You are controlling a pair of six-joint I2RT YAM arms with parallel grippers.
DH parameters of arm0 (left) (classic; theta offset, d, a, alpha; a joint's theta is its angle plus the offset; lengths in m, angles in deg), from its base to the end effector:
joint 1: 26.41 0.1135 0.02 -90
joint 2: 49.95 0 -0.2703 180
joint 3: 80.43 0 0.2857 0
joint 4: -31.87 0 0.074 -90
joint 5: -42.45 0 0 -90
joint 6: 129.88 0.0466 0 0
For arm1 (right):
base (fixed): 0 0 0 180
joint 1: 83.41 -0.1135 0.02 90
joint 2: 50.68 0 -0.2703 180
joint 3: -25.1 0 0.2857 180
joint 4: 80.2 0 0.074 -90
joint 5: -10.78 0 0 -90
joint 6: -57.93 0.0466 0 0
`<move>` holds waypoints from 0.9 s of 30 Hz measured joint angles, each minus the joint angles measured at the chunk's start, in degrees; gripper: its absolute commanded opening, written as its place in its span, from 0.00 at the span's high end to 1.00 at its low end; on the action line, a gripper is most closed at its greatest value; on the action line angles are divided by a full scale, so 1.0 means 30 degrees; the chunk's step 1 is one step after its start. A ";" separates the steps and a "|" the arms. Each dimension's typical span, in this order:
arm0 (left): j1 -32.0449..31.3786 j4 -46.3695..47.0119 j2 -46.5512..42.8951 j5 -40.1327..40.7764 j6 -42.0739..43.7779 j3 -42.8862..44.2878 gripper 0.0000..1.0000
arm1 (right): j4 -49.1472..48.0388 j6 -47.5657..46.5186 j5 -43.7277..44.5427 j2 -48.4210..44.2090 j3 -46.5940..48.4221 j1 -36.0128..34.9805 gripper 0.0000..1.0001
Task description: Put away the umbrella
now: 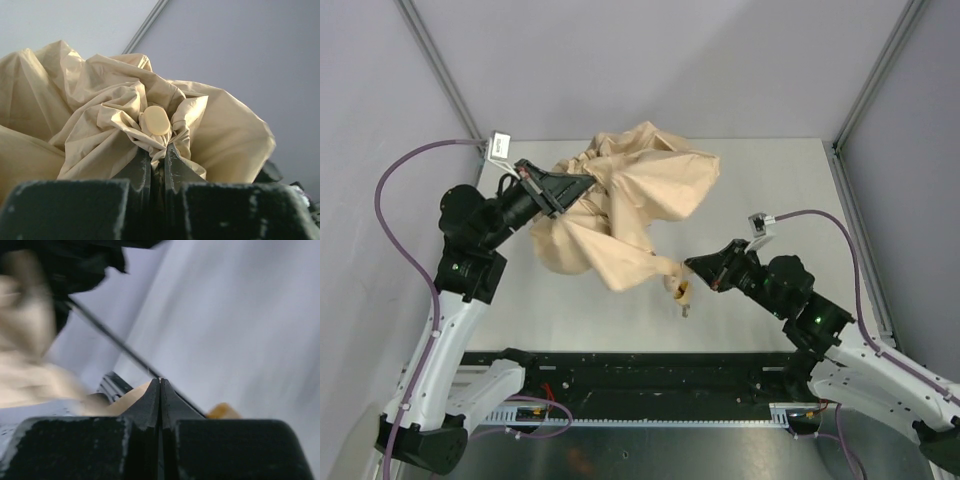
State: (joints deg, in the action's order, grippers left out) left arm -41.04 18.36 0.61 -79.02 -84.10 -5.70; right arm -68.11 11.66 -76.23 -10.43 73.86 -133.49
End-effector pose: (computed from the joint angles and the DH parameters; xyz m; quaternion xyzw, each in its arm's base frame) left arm 0.2074 -0.0793 0.4603 0.0449 0.6474 -0.5148 0.5603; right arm 0.1408 0.1645 0.3229 -0.0225 0.7285 0.4868 0.4815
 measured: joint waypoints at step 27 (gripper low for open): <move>0.0656 0.0335 0.1953 0.0357 0.3985 0.3322 1.00 | -0.3133 0.2535 -1.3602 0.0597 -0.2375 -0.3905 0.65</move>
State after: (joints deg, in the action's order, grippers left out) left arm -39.08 19.36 6.47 -77.95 -72.15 4.27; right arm -77.51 19.26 -117.04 -8.64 66.74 -145.21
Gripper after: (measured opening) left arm 0.081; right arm 0.052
